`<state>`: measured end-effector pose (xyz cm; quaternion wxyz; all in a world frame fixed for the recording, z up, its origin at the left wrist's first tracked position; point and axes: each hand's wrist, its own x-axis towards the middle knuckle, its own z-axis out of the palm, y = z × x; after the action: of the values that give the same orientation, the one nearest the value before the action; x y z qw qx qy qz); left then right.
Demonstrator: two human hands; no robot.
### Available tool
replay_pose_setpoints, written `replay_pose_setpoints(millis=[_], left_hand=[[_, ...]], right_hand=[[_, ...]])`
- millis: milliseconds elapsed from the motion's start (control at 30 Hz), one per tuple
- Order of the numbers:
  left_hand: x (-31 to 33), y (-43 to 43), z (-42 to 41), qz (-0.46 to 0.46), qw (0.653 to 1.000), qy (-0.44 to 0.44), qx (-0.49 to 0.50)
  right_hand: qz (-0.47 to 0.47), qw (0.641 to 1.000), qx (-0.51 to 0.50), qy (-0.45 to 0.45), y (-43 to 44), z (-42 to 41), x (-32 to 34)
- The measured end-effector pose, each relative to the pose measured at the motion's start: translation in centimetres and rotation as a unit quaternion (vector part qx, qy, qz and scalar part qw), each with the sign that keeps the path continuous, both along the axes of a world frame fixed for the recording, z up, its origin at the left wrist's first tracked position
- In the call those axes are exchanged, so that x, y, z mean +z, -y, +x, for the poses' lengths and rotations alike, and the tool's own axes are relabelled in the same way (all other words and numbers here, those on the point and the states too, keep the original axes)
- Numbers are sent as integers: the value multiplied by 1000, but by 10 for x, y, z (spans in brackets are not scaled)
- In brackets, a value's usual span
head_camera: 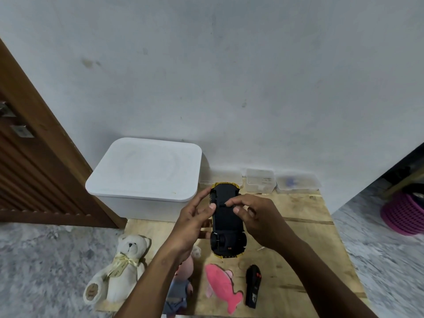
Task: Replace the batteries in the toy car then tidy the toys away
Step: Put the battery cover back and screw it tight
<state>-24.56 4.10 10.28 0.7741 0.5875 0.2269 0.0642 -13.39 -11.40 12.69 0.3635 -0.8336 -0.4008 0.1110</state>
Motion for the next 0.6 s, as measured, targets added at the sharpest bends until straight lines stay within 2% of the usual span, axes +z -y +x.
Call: replay_pose_setpoints(millis=[133,233,433,600], left_hand=[[-1,-1,0,2,1000,1,4],[-1,-2,1,-2,1000,2,7],[0,-3,2,9,1000,8,11],[-3,-5,0,9,1000,11,12]], right_hand=[[-12,997,-11,74,-1,-3,0],[-26,995,-21,95,-2,-5,2],[10,990,-112,90,-6,-21,0],[16,987,-144,67,-5,-23,-6]])
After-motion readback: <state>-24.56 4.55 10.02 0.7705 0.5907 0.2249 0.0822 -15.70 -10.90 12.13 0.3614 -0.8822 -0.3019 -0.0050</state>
